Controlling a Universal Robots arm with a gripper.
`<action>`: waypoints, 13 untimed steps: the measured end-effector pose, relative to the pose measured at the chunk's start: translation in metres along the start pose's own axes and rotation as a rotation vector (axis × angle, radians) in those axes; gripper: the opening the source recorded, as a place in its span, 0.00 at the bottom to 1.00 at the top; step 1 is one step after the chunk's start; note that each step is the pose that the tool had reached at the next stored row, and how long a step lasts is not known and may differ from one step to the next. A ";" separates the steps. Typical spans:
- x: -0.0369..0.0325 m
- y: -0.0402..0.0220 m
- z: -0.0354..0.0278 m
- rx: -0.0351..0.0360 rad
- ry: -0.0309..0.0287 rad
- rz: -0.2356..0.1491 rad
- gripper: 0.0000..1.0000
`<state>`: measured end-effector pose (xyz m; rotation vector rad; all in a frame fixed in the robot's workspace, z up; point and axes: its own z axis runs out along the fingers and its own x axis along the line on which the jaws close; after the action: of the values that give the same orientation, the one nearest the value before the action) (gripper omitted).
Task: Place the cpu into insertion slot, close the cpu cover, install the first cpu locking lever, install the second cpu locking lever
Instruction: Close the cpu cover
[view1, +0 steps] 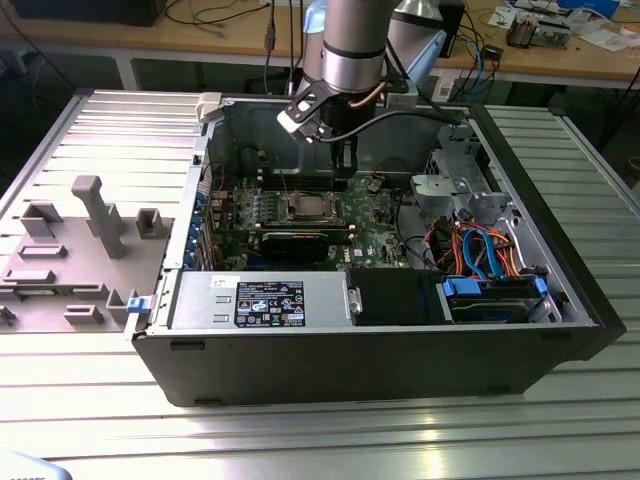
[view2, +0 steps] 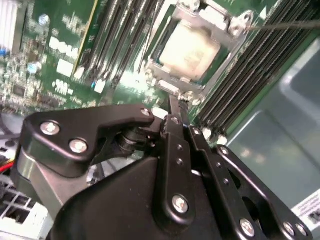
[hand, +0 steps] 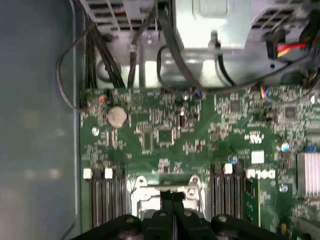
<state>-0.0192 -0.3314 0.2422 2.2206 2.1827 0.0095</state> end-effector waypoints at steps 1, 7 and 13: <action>-0.0001 -0.0059 0.0019 0.0009 0.0000 0.000 0.11; -0.0002 -0.0214 0.0102 0.0265 -0.0006 0.000 0.11; -0.0004 -0.0419 0.0190 0.0399 -0.0007 0.001 0.11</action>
<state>-0.0607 -0.3314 0.2222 2.2413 2.2013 -0.0352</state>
